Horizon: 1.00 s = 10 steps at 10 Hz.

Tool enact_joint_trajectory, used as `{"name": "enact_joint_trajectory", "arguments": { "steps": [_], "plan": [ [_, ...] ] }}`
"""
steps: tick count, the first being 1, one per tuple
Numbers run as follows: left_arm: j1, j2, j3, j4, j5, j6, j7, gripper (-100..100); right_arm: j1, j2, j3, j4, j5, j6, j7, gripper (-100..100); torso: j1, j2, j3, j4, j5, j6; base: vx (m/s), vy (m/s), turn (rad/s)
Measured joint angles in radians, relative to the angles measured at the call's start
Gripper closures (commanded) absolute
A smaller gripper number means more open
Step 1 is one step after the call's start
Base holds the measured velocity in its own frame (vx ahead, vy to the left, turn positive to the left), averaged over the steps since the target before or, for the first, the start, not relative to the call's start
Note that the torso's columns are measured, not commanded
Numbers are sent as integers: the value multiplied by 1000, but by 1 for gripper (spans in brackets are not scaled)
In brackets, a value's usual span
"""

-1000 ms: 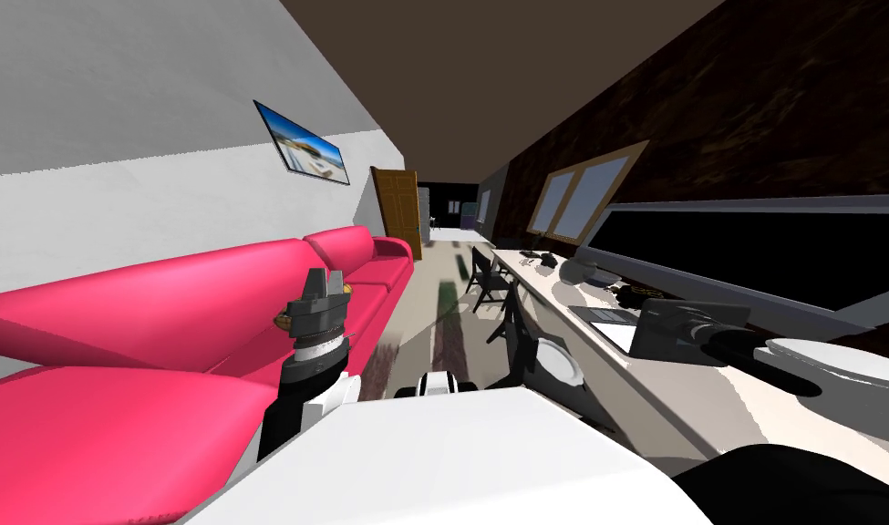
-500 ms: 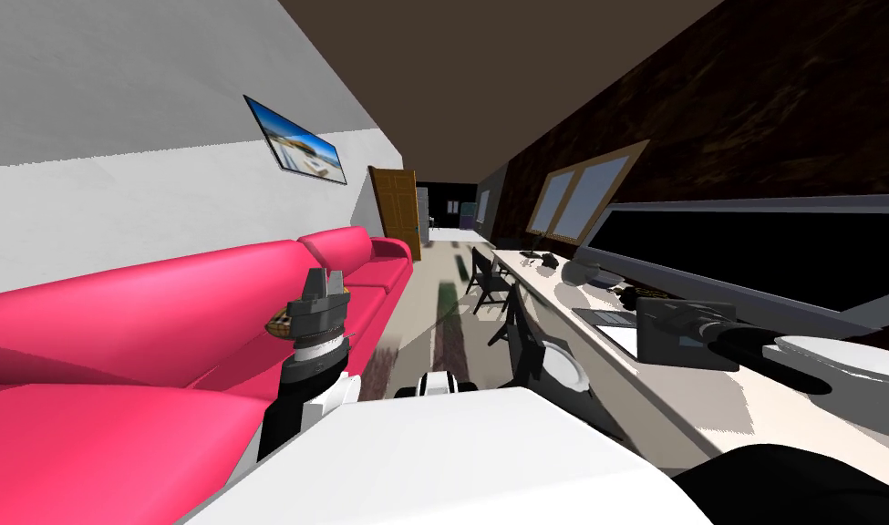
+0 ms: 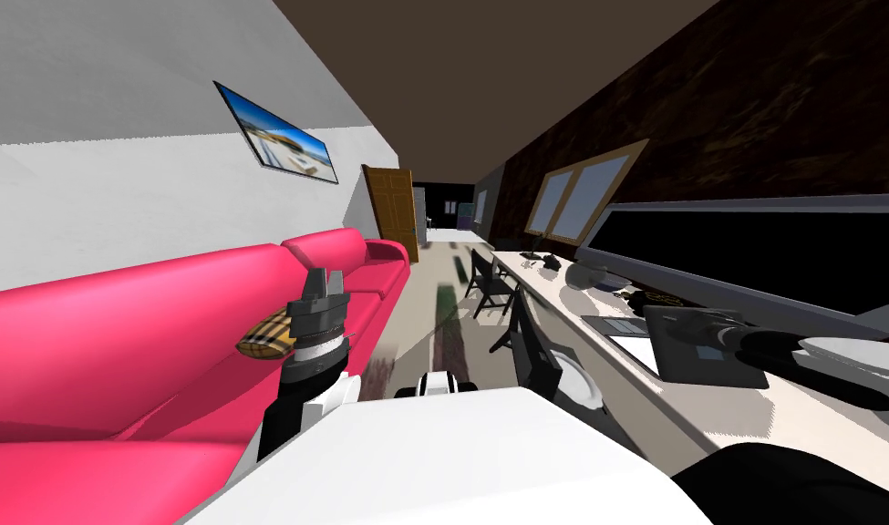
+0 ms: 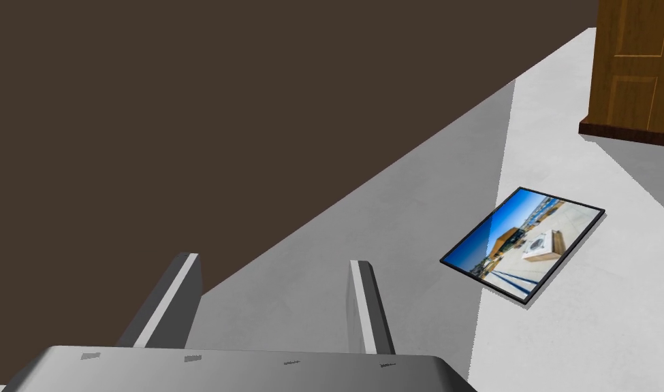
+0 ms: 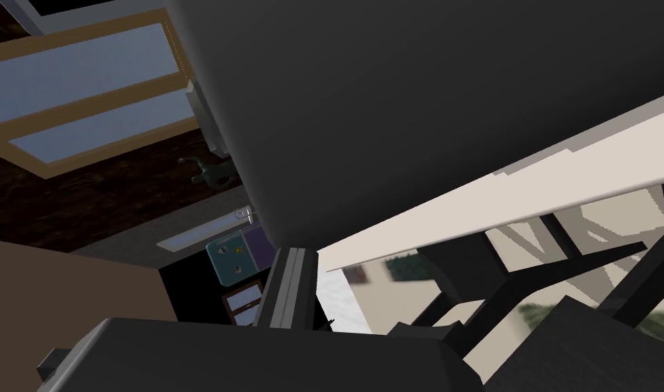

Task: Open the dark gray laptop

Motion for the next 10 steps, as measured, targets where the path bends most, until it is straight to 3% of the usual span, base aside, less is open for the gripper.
{"name": "enact_joint_trajectory", "arguments": {
  "steps": [4, 5, 10],
  "plan": [
    [0, 0, 0, 0, 0, 0, 0, 0, 68, -56, 31, 18, 5, -56, -30, 100, -1, 0, 0, 0, 0, 0, 128, 5, -32],
    [0, 0, 0, 0, 0, 0, 0, 0, 69, -57, 33, 19, 5, -60, -31, -100, -1, 3, 2, 1, 0, 0, 17, -5, -7],
    [0, 0, 0, 0, 0, 0, 0, 0, 58, -34, 40, 46, -50, -107, -118, -100, 0, -2, -1, -1, 0, 0, 2, -8, -13]
  ]
}}
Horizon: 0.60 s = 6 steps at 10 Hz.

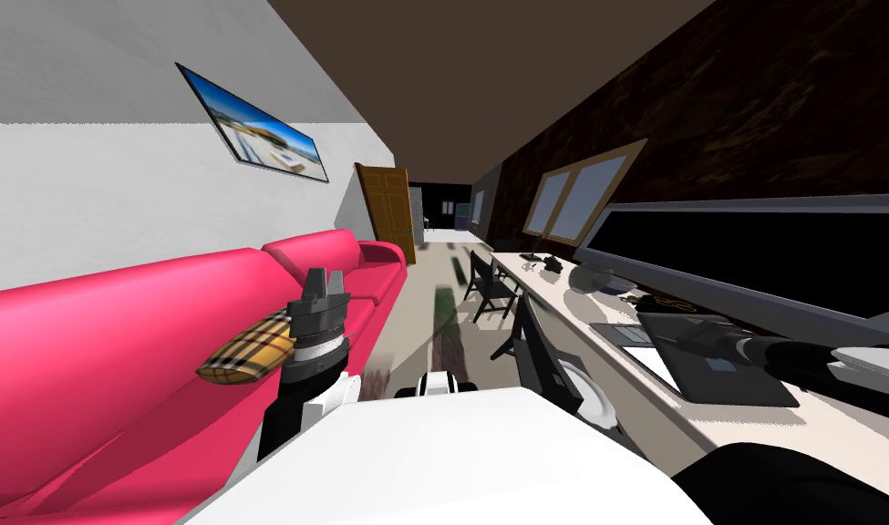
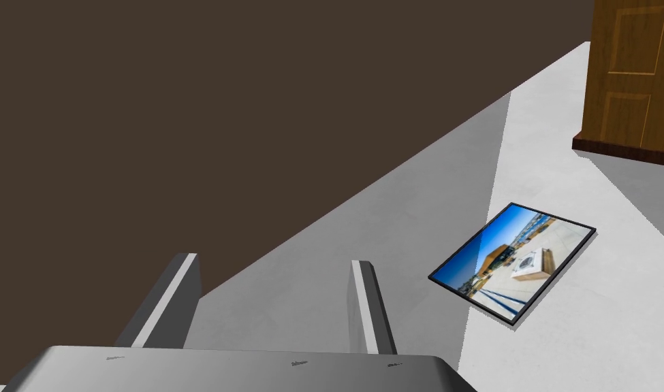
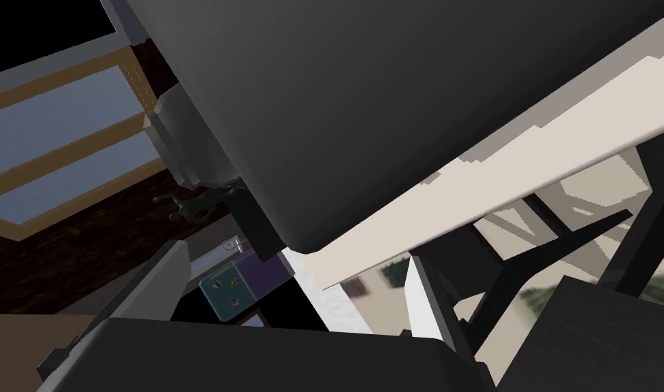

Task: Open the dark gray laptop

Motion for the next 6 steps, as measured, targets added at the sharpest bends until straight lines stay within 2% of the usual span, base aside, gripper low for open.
{"name": "enact_joint_trajectory", "arguments": {
  "steps": [3, 6],
  "plan": [
    [0, 0, 0, 0, 0, 0, 0, 0, 4, 14, 1, 4, -33, -21, -55, -100, 0, 0, 0, 0, 0, 0, 7, -7, -10],
    [0, 0, 0, 0, 0, 0, 0, 0, -10, 30, 7, 28, -65, -54, -104, -100, 0, 1, 1, 0, 0, 0, 5, -8, -11]
  ]
}}
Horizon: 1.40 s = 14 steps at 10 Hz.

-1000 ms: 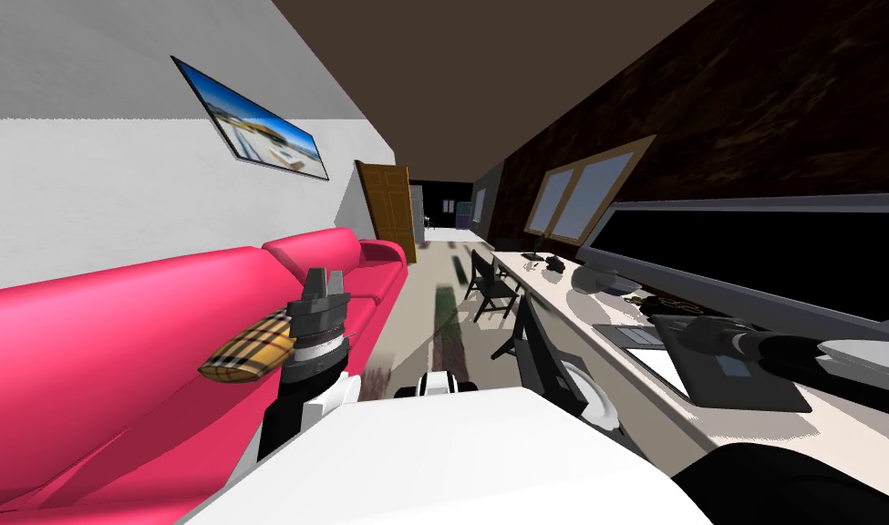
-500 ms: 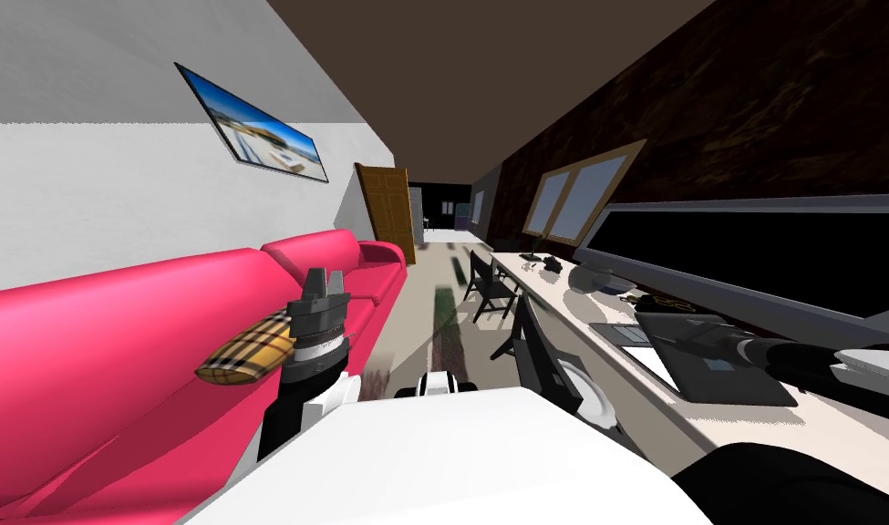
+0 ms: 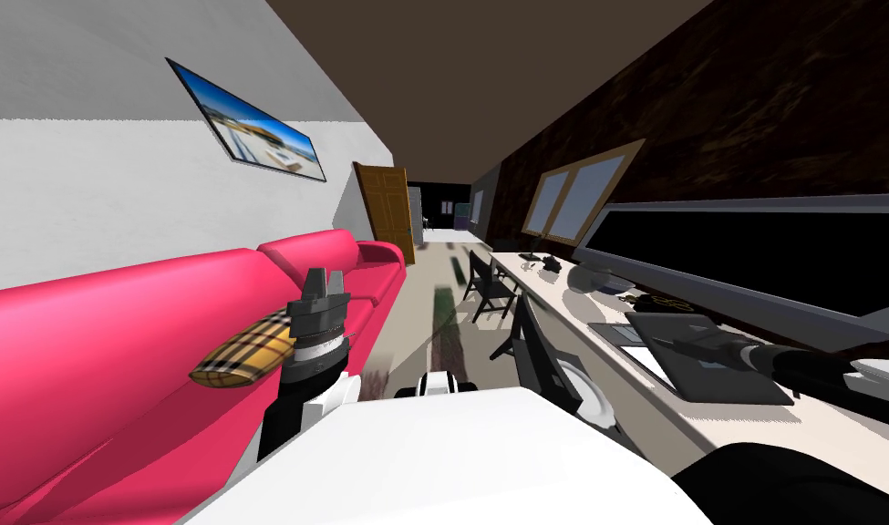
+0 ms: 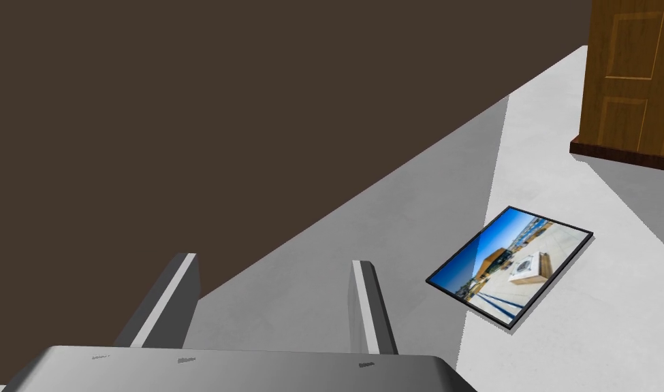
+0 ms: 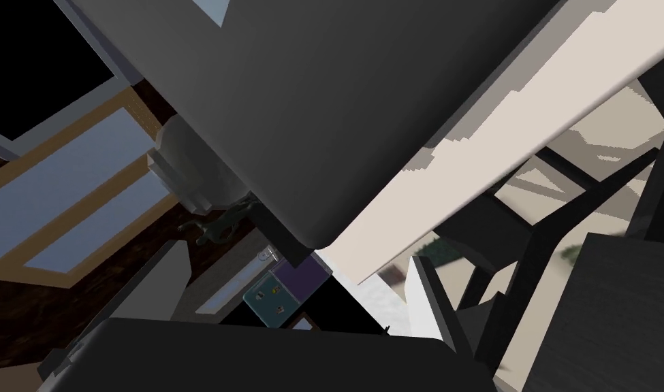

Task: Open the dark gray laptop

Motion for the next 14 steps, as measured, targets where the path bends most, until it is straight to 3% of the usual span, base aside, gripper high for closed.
{"name": "enact_joint_trajectory", "arguments": {
  "steps": [6, 9, 10, 12, 14],
  "plan": [
    [0, 0, 0, 0, 0, 0, 0, 0, -7, 30, 7, 24, -67, -52, -108, -100, 0, 0, 0, 0, 0, 0, 4, -6, -9],
    [0, 0, 0, 0, 0, 0, 0, 0, -9, 51, 9, 21, -67, -40, -101, -100, -1, -1, -1, 0, 0, 0, 28, -22, 15],
    [0, 0, 0, 0, 0, 0, 0, 0, 13, 26, -6, 18, -74, -52, -113, -100, 2, 0, 0, 0, 1, 1, 24, 11, -109],
    [0, 0, 0, 0, 0, 0, 0, 0, 13, -10, -7, 27, -76, -74, -137, -100, 1, 0, 0, 0, 1, 0, 20, 19, -68],
    [0, 0, 0, 0, 0, 0, 0, 0, 41, -49, -24, 17, -84, -91, -162, -100, 0, 0, 0, 0, 0, 0, 17, 13, -81]
  ]
}}
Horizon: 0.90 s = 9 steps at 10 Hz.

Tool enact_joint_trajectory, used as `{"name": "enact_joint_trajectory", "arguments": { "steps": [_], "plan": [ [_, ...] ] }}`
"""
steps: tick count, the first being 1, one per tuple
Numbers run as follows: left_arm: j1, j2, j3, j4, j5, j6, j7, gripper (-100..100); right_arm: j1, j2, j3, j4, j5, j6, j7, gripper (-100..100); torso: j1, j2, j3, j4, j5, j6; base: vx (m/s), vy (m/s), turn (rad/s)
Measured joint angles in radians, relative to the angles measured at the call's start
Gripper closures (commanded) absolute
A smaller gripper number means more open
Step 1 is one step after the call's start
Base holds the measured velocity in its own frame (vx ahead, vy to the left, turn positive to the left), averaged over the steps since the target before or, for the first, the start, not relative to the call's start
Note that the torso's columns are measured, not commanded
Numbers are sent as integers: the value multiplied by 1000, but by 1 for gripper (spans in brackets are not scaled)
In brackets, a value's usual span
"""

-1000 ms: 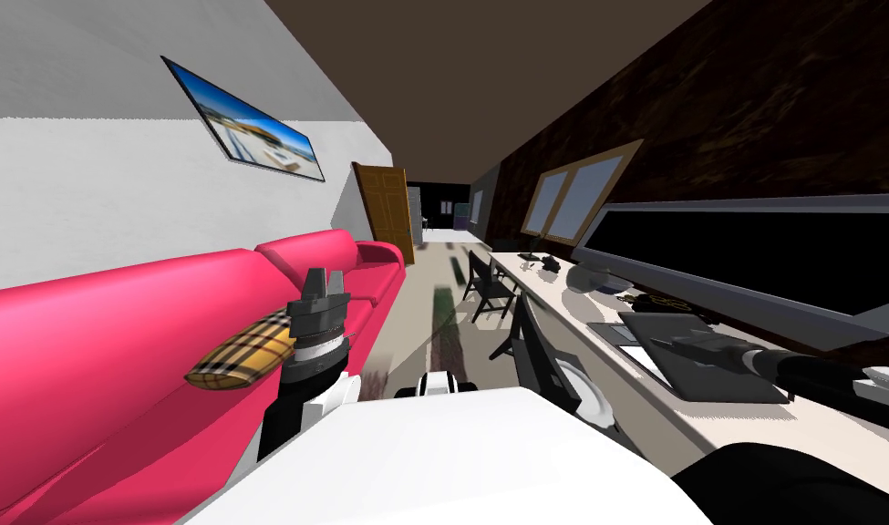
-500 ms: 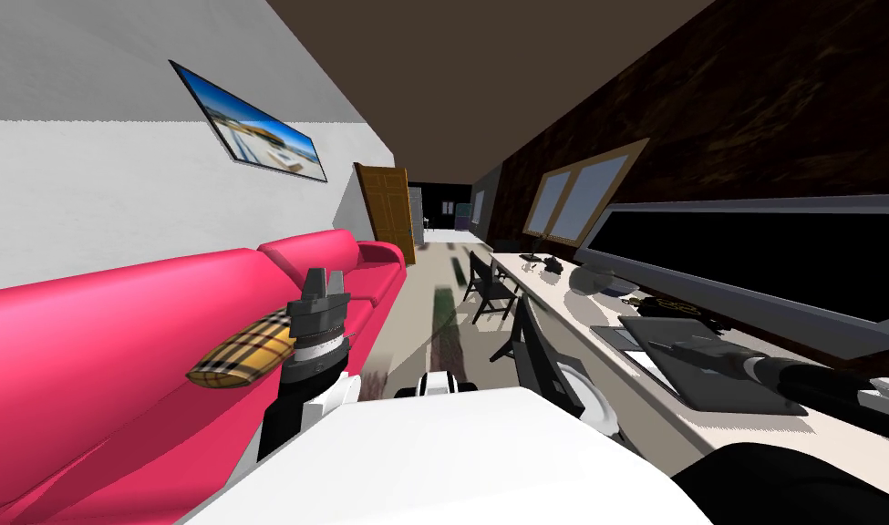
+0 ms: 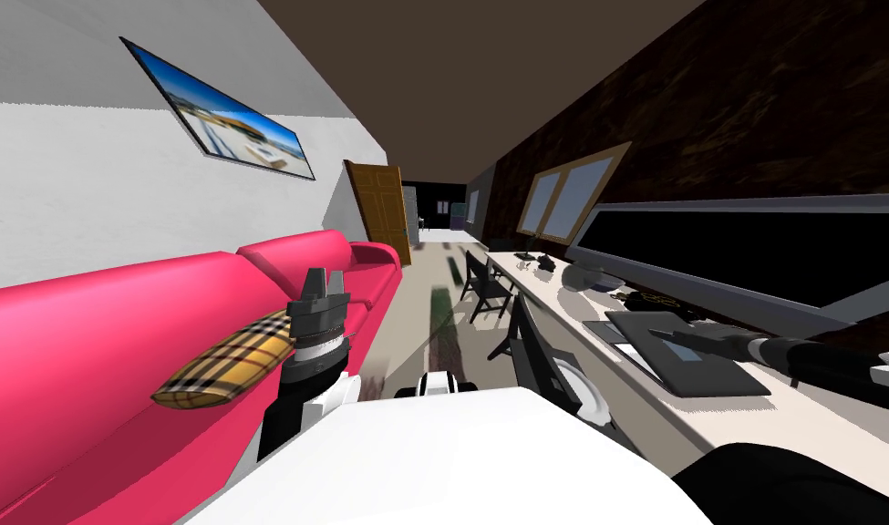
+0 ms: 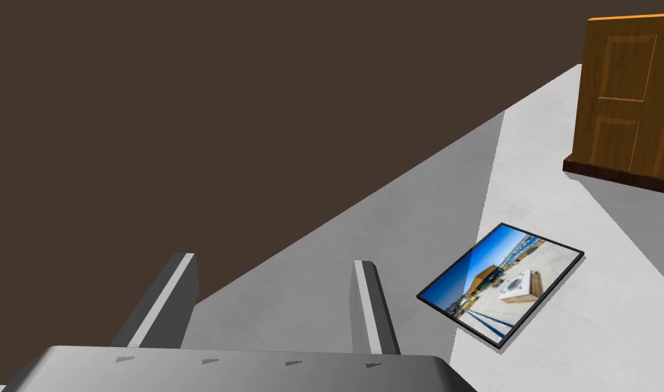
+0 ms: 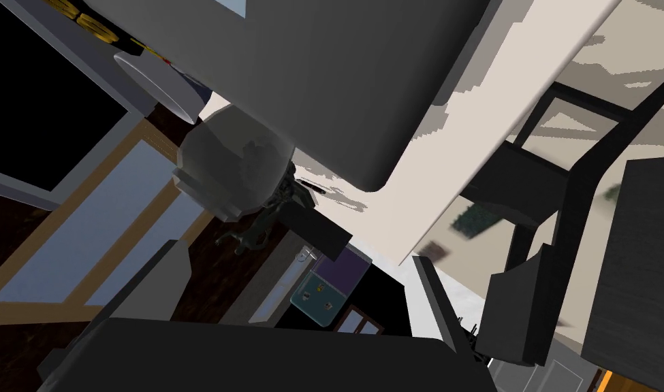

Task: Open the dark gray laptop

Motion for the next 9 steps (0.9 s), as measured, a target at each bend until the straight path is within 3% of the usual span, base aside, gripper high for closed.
{"name": "enact_joint_trajectory", "arguments": {
  "steps": [1, 3, 4, 9],
  "plan": [
    [0, 0, 0, 0, 0, 0, 0, 0, -20, -18, 14, 15, 2, -13, -12, -100, 0, 0, 0, 0, 0, 0, 10, 7, -12],
    [0, 0, 0, 0, 0, 0, 0, 0, -5, -30, 5, 10, -1, -20, -22, -100, 0, 0, 0, 0, 0, 0, 2, 1, 5],
    [0, 0, 0, 0, 0, 0, 0, 0, -4, -30, 4, 9, -2, -19, -22, 0, 0, 0, 0, 0, 0, 0, 0, 0, 0],
    [0, 0, 0, 0, 0, 0, 0, 0, -4, -30, 4, 9, -1, -19, -22, 0, 0, 0, 0, 0, 0, 0, 0, 0, 0]
  ]
}}
